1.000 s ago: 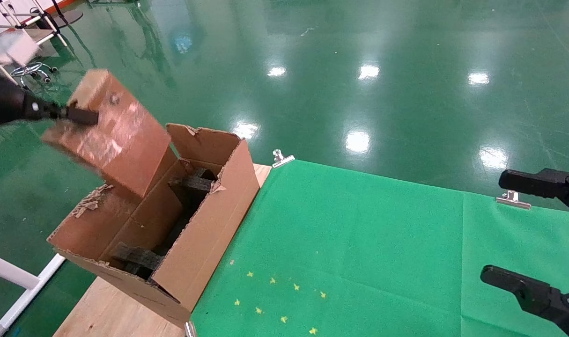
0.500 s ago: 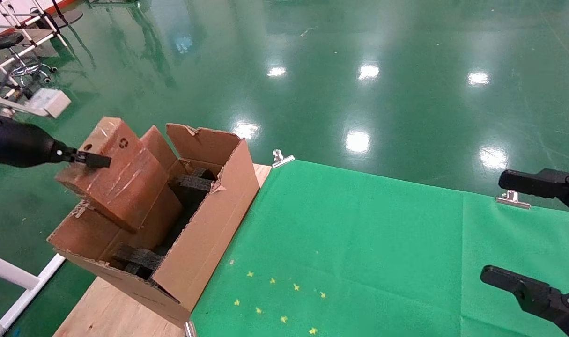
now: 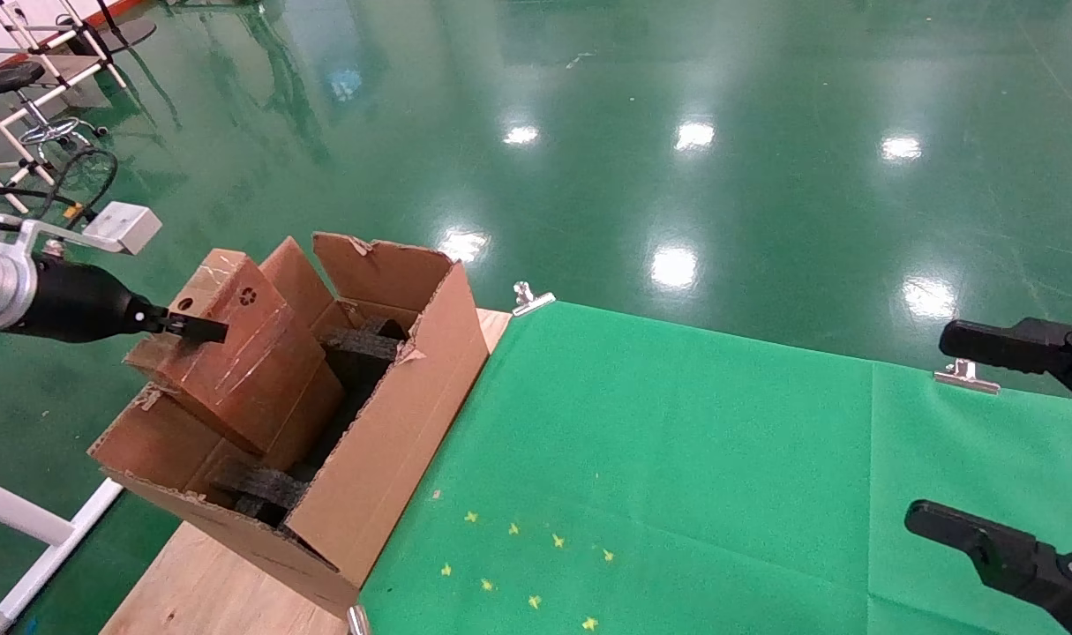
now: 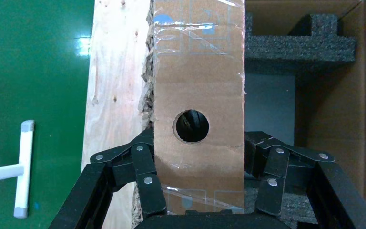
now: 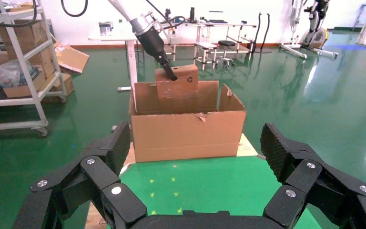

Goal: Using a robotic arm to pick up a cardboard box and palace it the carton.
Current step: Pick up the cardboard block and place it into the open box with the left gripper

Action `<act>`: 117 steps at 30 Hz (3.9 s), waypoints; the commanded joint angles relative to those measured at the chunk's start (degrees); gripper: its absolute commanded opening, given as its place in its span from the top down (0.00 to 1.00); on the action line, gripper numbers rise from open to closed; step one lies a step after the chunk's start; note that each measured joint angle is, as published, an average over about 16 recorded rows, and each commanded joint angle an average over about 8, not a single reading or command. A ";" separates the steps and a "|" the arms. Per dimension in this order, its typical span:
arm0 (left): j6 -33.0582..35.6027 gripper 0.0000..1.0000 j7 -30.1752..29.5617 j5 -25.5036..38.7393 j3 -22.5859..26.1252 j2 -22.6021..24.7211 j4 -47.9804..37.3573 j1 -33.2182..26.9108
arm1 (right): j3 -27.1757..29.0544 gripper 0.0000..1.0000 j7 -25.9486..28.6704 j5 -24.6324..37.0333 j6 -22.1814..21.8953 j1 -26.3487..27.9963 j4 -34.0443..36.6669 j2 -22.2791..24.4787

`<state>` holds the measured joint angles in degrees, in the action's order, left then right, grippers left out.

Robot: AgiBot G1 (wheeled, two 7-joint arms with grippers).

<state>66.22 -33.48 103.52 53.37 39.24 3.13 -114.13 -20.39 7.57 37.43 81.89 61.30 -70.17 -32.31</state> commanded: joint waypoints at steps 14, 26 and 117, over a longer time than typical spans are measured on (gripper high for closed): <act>-3.35 1.00 2.25 -0.86 -0.57 1.15 -2.63 3.45 | 0.00 0.00 0.00 0.00 0.00 0.00 0.00 0.00; -6.71 1.00 1.58 -2.05 -1.39 2.00 -3.69 6.62 | 0.00 0.00 0.00 0.00 0.00 0.00 0.00 0.00; -24.58 0.00 -4.57 -7.70 -5.37 10.08 -3.80 26.56 | 0.01 0.00 0.00 -0.01 -0.01 -0.01 0.01 0.01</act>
<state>41.75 -38.05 95.88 48.05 49.24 -0.64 -87.73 -20.38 7.57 37.42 81.88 61.28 -70.15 -32.31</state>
